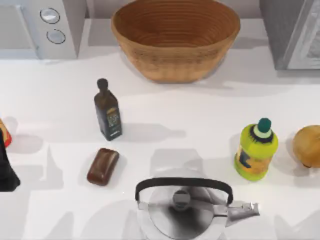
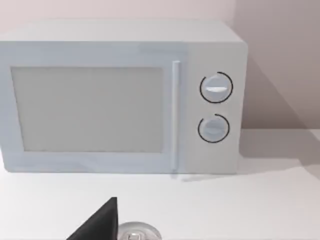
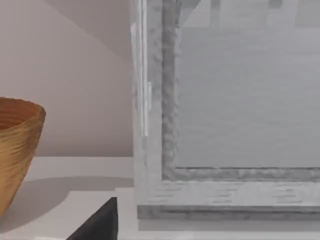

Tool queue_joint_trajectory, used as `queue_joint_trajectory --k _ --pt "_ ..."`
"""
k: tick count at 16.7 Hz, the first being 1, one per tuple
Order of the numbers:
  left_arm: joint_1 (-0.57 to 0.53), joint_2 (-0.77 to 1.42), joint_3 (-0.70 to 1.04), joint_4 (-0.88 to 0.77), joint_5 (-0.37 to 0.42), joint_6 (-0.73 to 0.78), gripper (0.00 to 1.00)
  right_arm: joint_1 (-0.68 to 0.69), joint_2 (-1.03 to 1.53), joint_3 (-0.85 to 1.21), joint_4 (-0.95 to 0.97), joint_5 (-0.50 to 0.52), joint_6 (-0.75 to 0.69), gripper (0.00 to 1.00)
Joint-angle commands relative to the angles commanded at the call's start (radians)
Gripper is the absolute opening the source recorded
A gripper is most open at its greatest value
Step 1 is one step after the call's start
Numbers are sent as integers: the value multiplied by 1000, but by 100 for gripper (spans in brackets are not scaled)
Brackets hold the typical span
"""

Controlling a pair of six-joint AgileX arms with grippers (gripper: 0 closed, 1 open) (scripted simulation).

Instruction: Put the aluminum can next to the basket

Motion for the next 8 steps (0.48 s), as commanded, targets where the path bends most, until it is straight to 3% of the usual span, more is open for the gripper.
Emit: queue_joint_trajectory --k 4,8 --pt "3 31 30 -26 0 20 100 0 0 0 0 0 0 100" --pt "17 221 208 -167 0 127 100 0 0 0 0 0 0 100"
